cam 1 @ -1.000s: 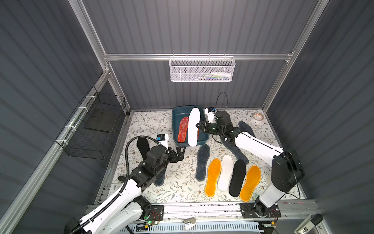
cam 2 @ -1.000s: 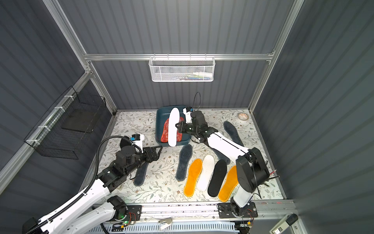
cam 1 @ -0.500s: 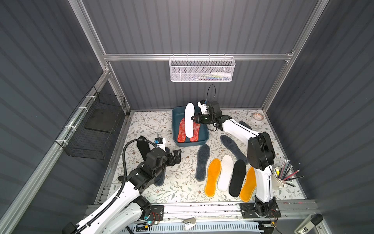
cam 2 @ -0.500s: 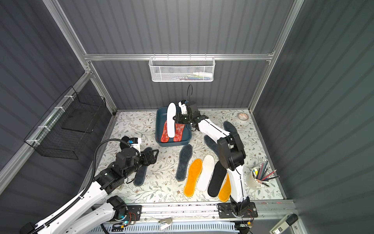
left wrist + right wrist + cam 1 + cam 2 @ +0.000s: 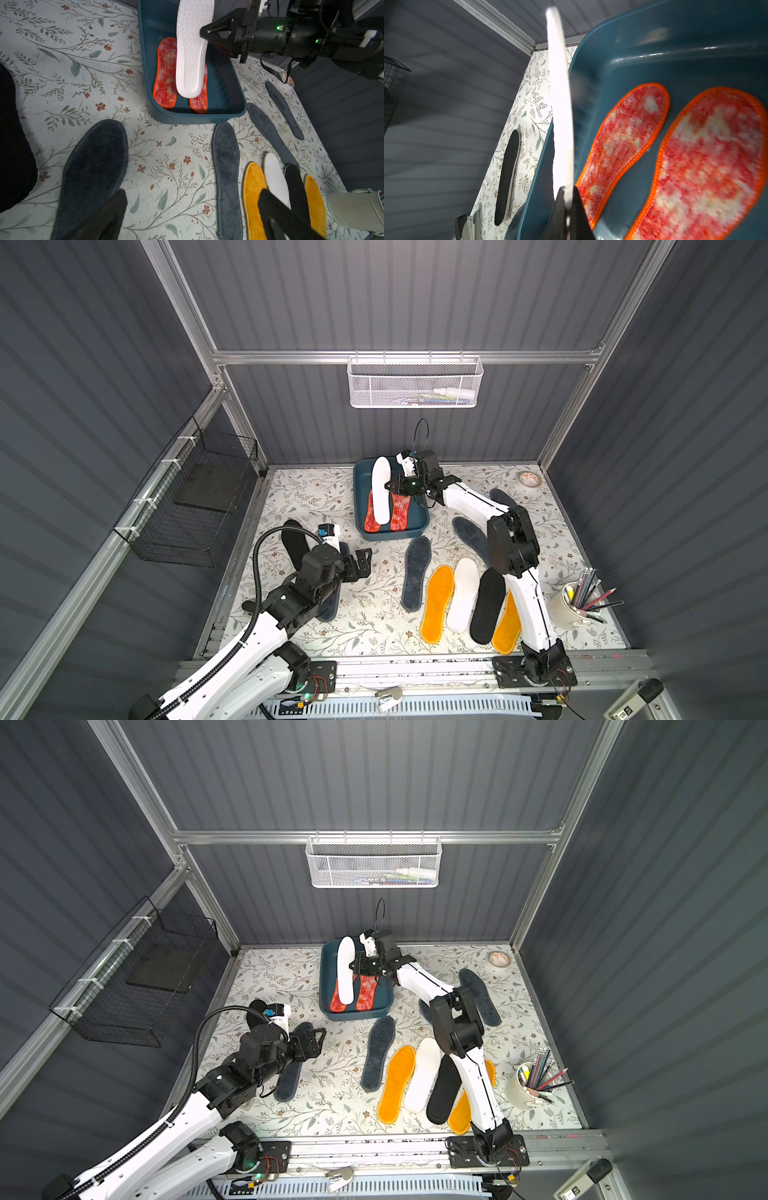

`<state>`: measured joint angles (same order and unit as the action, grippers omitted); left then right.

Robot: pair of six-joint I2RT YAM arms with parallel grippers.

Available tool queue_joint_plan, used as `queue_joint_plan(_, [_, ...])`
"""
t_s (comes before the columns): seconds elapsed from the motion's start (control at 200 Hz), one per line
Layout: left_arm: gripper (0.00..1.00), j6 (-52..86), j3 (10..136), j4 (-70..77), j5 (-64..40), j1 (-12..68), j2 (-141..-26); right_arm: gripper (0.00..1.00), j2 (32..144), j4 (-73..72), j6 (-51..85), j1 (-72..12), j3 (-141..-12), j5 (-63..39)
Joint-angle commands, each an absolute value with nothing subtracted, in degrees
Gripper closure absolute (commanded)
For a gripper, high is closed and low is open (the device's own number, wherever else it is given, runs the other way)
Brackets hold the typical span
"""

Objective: Put the insoles into the storage box
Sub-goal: Place the insole in the storage box.

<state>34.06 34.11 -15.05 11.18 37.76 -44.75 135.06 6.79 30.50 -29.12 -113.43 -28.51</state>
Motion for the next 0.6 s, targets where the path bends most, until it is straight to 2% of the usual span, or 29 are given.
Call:
queue_joint_plan(0.0, [0.00, 34.19, 34.52, -15.55, 11.39, 37.43, -44.22, 1.00, 137.46, 7.39, 31.13, -29.96, -115.57, -29.06])
queue_joint_plan(0.375, [0.00, 34.41, 34.76, -15.99, 11.41, 37.44, -44.45, 1.00, 144.50, 13.22, 30.85, -30.14, -123.74, -27.92])
queue_joint_plan(0.475, [0.00, 34.42, 34.80, -15.97, 11.55, 37.44, -44.65, 0.85, 144.19, 14.28, 30.37, -30.11, -124.01, -26.90])
queue_joint_plan(0.595, [0.00, 34.40, 35.03, -15.98, 11.52, 37.44, -44.91, 0.59, 142.17, 15.32, 29.27, -30.15, -123.36, -26.30])
